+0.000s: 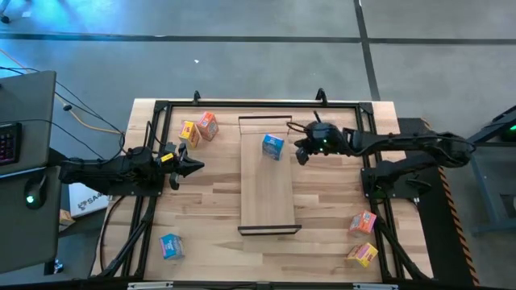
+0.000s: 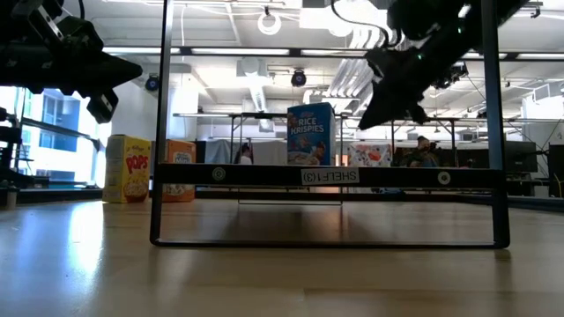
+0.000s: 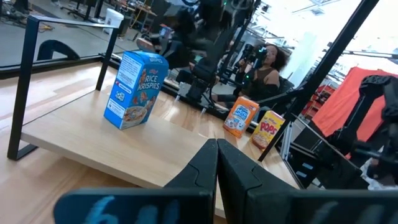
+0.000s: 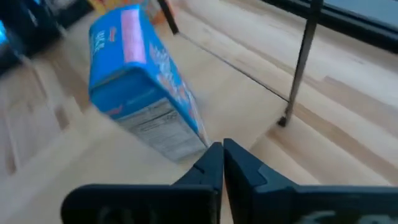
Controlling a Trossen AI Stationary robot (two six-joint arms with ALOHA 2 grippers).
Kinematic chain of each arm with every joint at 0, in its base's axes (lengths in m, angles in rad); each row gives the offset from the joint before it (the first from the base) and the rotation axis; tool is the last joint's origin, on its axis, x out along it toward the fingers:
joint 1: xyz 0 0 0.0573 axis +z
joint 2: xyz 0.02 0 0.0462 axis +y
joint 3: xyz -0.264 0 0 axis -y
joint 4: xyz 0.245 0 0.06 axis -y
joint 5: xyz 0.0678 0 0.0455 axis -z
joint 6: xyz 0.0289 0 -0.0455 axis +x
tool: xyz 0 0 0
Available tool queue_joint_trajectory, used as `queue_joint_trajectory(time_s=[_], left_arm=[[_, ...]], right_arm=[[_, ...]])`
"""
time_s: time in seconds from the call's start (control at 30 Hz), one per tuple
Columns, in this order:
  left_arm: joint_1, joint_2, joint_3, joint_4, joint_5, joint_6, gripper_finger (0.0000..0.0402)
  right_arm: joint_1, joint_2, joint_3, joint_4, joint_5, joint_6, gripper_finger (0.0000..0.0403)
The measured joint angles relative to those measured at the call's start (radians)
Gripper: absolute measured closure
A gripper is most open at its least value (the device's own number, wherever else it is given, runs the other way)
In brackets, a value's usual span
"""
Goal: Stack cereal on shelf
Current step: Put the top blue cereal box on the shelf
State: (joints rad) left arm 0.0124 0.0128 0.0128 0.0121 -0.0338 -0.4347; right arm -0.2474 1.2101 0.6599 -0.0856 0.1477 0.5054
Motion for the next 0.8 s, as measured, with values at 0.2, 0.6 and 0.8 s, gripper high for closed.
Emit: queue_joint_trajectory(time_s=[0.2,0.6,0.8], left_arm=[[0.000,0.000,0.000,0.000,0.000,0.000,0.0401],[0.000,0.000,0.000,0.000,-0.003,0.000,0.0401],[0.000,0.000,0.000,0.000,-0.003,0.000,0.0401]], right_arm=[[-0.024,0.055,-0.055,0.197,-0.005,0.110,0.0401],[-0.038,0.152,-0.046,0.310,-0.086,0.172,0.0403],[-0.032,0.152,-0.046,0.323,-0.066,0.200,0.0403]])
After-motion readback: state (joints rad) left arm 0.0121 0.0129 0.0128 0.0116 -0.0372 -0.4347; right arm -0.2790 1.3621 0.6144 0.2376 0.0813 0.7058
